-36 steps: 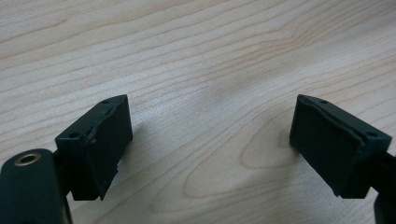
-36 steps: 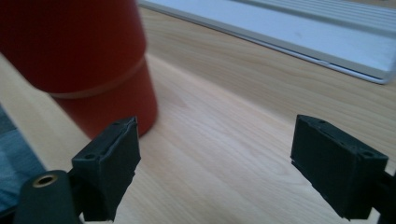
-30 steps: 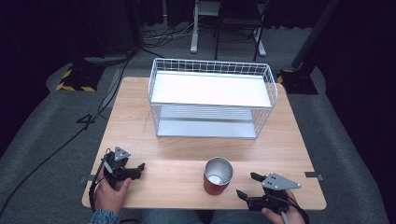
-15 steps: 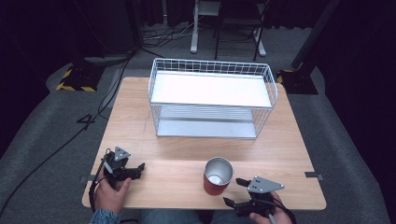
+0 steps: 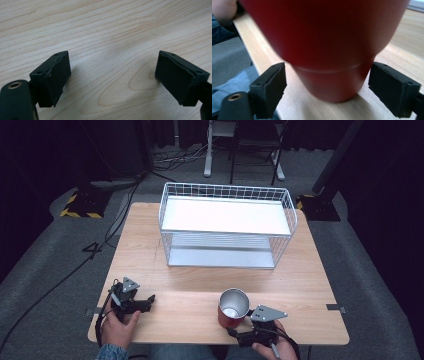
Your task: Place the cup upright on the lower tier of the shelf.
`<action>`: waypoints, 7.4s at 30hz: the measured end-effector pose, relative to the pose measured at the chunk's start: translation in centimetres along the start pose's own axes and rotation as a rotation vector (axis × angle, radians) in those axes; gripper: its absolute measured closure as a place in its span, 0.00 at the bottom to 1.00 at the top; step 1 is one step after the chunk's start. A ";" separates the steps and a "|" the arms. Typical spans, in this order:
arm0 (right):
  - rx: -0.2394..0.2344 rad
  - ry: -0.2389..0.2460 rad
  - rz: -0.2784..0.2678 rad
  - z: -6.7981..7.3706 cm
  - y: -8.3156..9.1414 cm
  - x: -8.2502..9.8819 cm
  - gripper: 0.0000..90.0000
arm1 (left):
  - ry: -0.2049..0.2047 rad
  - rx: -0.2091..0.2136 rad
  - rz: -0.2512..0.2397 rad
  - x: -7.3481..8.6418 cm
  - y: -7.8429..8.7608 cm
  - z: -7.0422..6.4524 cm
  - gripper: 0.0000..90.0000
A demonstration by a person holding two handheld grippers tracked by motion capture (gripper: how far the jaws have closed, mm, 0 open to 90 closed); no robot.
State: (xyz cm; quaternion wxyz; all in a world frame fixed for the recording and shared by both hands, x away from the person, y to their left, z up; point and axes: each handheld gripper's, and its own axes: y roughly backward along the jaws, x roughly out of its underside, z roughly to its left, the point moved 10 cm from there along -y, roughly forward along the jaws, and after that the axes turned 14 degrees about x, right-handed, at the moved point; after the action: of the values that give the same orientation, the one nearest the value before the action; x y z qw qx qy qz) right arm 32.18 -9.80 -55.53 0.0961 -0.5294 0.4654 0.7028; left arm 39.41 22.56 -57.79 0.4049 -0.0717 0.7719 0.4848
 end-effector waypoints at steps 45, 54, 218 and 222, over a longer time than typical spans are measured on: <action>0.064 0.044 -0.125 0.9 -1.5 -2.2 0.18 | 0.000 0.000 0.000 0.0 0.0 0.0 0.15; 0.060 0.066 -0.140 0.9 -1.3 -4.3 0.18 | -0.001 0.000 0.002 0.0 0.0 0.0 0.15; 0.292 -0.071 -0.063 -15.0 0.1 -8.3 0.18 | 0.006 -0.006 -0.002 0.1 0.0 -0.1 0.15; 0.312 -0.074 -0.053 -15.8 1.5 -7.4 0.18 | 0.005 -0.006 0.001 0.0 0.0 0.0 0.14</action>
State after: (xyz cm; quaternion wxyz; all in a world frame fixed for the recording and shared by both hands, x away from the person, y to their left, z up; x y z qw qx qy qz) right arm 44.74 -19.90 -48.65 0.2126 -0.4938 0.5508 0.6384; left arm 39.37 22.54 -57.80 0.4024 -0.0739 0.7716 0.4871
